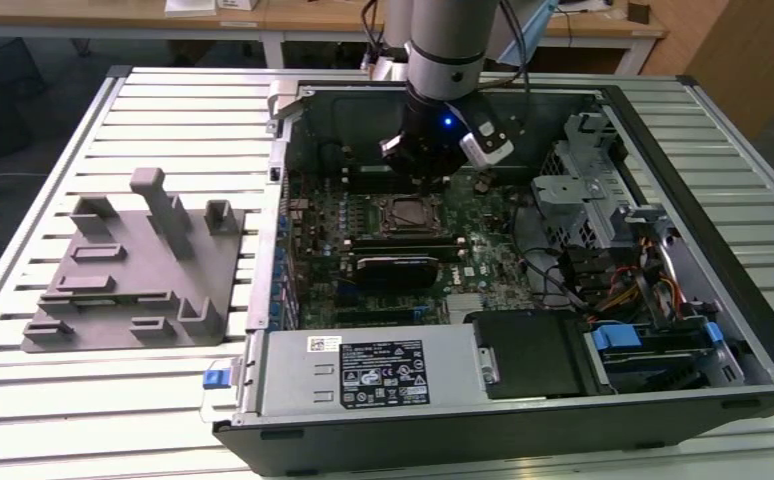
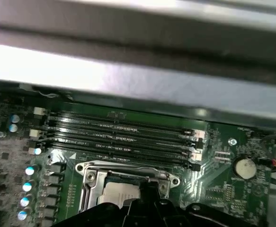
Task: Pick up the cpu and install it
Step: 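Install the second cpu locking lever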
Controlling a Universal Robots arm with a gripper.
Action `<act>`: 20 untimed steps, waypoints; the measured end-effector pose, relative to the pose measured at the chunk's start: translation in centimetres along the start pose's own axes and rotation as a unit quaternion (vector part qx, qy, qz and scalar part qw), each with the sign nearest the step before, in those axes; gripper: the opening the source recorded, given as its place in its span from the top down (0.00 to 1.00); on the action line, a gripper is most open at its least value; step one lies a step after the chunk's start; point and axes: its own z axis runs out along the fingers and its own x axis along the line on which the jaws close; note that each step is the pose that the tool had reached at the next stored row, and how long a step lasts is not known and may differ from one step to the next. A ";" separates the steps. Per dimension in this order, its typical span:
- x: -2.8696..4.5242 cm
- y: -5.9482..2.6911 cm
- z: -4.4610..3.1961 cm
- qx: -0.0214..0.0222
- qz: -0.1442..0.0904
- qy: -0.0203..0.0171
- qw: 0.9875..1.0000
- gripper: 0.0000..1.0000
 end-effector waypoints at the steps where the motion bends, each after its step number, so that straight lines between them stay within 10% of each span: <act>1: -0.01 0.02 -0.36 0.001 0.000 0.001 1.000 0.89; 6: -0.01 -0.13 -0.58 0.019 0.003 0.006 1.000 0.89; 20: 0.30 -2.62 -0.57 0.020 0.025 0.005 0.999 0.89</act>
